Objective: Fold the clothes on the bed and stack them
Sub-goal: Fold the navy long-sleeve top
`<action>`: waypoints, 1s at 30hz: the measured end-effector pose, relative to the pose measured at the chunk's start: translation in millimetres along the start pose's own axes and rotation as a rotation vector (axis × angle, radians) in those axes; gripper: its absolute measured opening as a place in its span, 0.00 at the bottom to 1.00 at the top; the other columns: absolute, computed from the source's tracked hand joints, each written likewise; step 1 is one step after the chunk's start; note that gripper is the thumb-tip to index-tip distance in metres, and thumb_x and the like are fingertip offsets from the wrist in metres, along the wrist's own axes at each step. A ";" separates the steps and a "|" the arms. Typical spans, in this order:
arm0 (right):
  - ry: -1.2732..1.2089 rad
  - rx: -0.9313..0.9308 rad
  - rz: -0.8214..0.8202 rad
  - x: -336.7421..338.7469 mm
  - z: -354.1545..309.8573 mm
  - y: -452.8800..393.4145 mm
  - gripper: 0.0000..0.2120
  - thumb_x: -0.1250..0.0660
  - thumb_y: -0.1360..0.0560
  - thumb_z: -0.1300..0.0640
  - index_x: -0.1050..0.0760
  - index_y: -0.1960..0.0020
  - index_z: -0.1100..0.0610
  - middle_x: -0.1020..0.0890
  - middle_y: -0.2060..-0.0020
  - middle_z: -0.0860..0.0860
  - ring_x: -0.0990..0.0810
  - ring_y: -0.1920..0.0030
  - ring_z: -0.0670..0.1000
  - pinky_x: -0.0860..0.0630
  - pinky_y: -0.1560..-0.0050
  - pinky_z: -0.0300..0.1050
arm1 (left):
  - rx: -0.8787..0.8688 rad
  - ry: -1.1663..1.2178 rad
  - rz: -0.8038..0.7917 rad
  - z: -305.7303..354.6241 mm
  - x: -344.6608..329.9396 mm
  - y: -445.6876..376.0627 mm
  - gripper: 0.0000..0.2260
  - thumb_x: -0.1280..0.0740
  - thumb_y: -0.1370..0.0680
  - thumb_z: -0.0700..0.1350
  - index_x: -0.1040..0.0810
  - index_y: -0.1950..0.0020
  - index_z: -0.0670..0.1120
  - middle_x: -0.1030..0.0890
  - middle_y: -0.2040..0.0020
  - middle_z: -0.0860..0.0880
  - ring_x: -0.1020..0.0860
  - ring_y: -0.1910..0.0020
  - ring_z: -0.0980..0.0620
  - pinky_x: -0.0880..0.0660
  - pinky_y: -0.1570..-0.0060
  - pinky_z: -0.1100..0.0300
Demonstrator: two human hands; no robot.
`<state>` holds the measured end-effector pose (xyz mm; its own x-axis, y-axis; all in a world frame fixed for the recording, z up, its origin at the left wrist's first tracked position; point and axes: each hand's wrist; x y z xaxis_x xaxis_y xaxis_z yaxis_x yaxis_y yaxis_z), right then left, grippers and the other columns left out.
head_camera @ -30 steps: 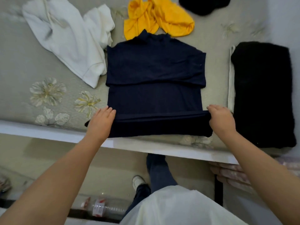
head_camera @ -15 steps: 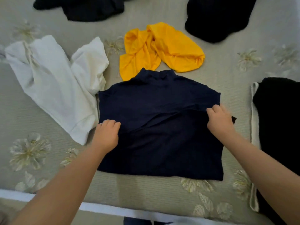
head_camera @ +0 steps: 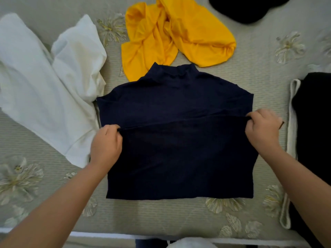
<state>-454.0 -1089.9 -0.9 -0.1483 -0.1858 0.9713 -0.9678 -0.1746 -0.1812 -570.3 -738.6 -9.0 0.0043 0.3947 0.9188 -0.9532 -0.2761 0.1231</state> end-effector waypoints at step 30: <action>-0.009 -0.021 -0.179 -76.5 -49.6 -41.2 0.22 0.44 0.26 0.54 0.31 0.35 0.63 0.30 0.35 0.65 0.36 0.32 0.66 0.45 0.37 0.69 | -0.541 -0.249 -0.164 54.5 -78.2 -55.3 0.22 0.47 0.24 0.52 0.33 0.36 0.39 0.27 0.37 0.35 0.37 0.34 0.38 0.42 0.36 0.43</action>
<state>-412.8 -1020.6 -60.1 0.0289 -0.1626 0.9863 -0.9826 -0.1855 -0.0018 -501.5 -802.0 -67.2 0.1718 0.1603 0.9720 -0.9521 0.2805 0.1220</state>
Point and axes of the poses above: each hand's wrist, its own y-axis away from the middle knuckle, its own x-axis out of the back of the hand, z = x × y
